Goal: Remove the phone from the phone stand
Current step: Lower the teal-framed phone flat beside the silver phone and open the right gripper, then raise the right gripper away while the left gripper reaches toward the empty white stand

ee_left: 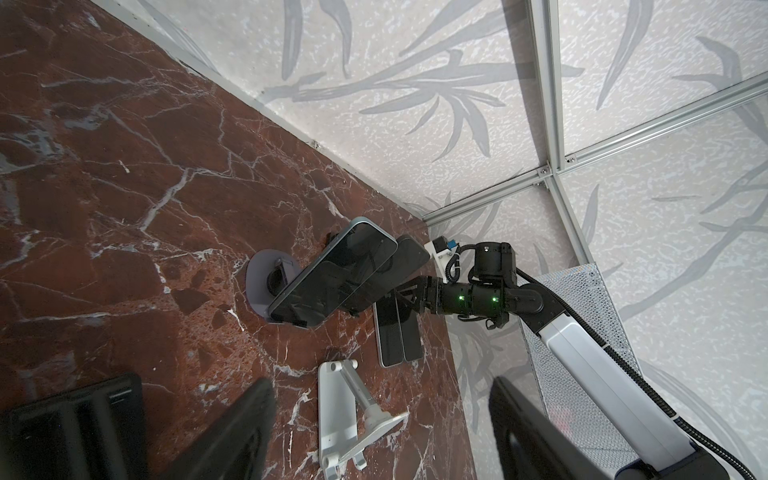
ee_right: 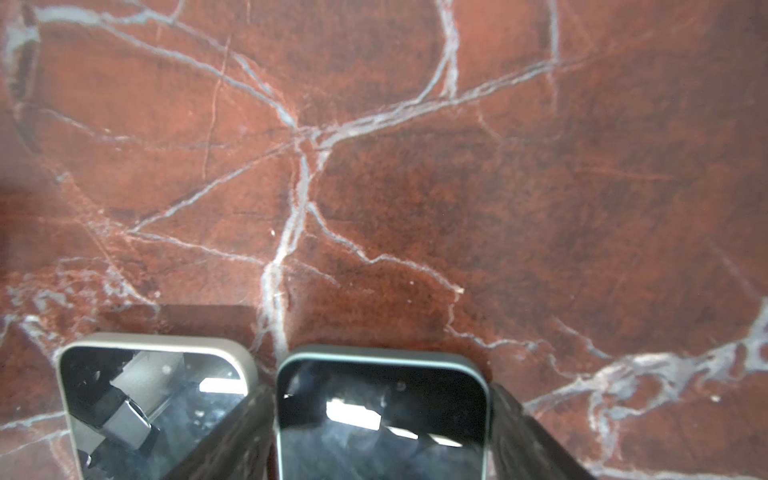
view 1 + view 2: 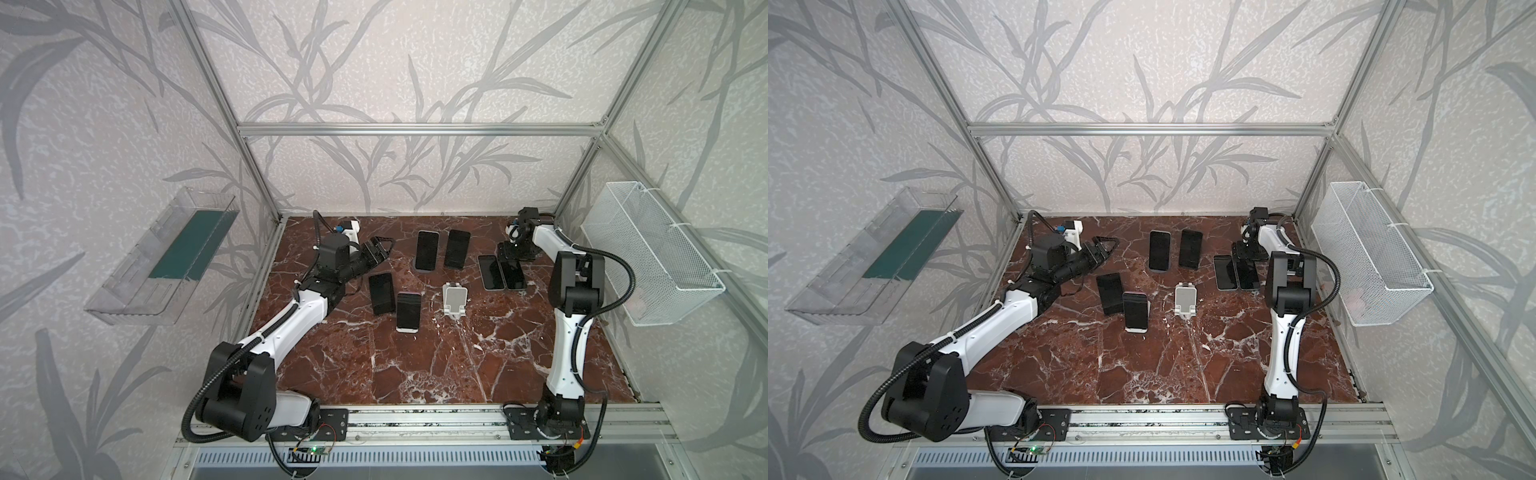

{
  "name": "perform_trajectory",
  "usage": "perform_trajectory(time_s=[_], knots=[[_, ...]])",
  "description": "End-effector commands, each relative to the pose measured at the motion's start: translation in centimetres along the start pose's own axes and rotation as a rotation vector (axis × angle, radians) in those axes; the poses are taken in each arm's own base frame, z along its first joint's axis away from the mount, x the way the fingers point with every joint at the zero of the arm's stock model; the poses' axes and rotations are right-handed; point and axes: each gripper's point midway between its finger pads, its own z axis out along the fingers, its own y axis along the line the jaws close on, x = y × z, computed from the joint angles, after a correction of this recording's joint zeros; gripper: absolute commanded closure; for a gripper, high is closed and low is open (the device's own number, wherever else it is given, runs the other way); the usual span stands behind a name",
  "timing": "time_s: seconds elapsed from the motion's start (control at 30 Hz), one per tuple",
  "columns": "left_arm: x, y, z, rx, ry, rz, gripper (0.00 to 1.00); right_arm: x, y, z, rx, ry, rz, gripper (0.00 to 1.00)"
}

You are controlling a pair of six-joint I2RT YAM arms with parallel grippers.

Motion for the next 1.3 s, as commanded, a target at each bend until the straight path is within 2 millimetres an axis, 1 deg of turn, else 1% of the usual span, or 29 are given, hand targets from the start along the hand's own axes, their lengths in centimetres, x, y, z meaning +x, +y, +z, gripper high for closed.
perform_trajectory(time_s=[0.0,0.1,0.2,0.3,0.33,0.4,0.47,0.53,0.6,0.67,0.7,0.73,0.8,0.87,0.97,1.0,1.03,1.07,1.1,1.13,1.2,1.27], knots=[[-0.9,-1.0,0.1,0.024,-0.016,0.018,0.18,1.5,0.2,1.7,-0.052,0.067,0.028,0.21],[-0.7,-0.7,0.3,0.017,-0.010,0.014,0.18,1.3,0.2,1.4,-0.052,0.061,0.032,0.21],[-0.7,-0.7,0.4,0.015,-0.011,0.014,0.18,0.3,0.2,-0.2,-0.047,0.018,0.060,0.20],[-0.7,-0.8,0.3,0.018,-0.010,0.015,0.18,-1.5,0.0,-3.5,-0.023,-0.065,0.103,0.16],[-0.8,-1.1,0.2,0.023,-0.013,0.021,0.18,-2.1,0.1,-4.9,-0.015,-0.100,0.116,0.14],[-0.9,-2.3,-0.2,0.056,0.002,0.065,0.21,-3.1,0.2,-7.8,-0.009,-0.165,0.136,0.12],[-0.9,-3.4,-0.8,0.056,0.004,0.126,0.20,-3.9,0.6,-11.2,-0.015,-0.236,0.165,0.11],[-0.9,-3.9,-1.7,0.016,-0.012,0.200,0.17,-3.8,1.2,-14.0,-0.041,-0.300,0.207,0.10],[-0.7,-4.6,-2.4,-0.033,-0.027,0.274,0.14,-3.0,1.9,-15.8,-0.081,-0.355,0.253,0.10],[0.0,-5.5,-3.0,-0.114,-0.035,0.352,0.14,-1.8,2.5,-17.0,-0.123,-0.416,0.308,0.09],[0.6,-6.1,-3.4,-0.161,-0.042,0.402,0.15,-1.0,2.6,-17.5,-0.133,-0.452,0.333,0.09],[1.1,-6.5,-4.0,-0.224,-0.065,0.442,0.15,-0.3,2.4,-18.1,-0.131,-0.494,0.357,0.06],[2.6,-7.1,-4.8,-0.293,-0.098,0.479,0.15,1.5,1.7,-18.2,-0.149,-0.523,0.424,0.03],[4.3,-7.6,-5.2,-0.333,-0.121,0.482,0.15,2.8,1.1,-17.7,-0.206,-0.533,0.515,0.03],[7.0,-8.4,-4.6,-0.389,-0.143,0.517,0.15,4.5,1.0,-16.0,-0.272,-0.545,0.602,0.04],[7.8,-8.4,-4.2,-0.415,-0.150,0.519,0.14,5.3,1.0,-15.5,-0.277,-0.534,0.630,0.07],[8.4,-8.4,-3.8,-0.430,-0.147,0.518,0.13,6.5,1.0,-15.2,-0.273,-0.516,0.675,0.07],[9.1,-8.7,-3.2,-0.425,-0.137,0.528,0.13,7.0,1.5,-15.3,-0.294,-0.528,0.684,0.08],[9.7,-9.1,-2.5,-0.425,-0.124,0.540,0.12,7.3,2.3,-15.6,-0.316,-0.551,0.667,0.09],[10.4,-9.5,-1.9,-0.428,-0.108,0.554,0.11,8.1,2.5,-15.9,-0.295,-0.556,0.677,0.09],[11.9,-10.4,-0.3,-0.447,-0.076,0.606,0.11,8.9,3.2,-16.9,-0.297,-0.589,0.674,0.08],[13.2,-10.8,1.1,-0.505,-0.064,0.634,0.10,9.4,3.3,-17.5,-0.298,-0.622,0.690,0.07]])
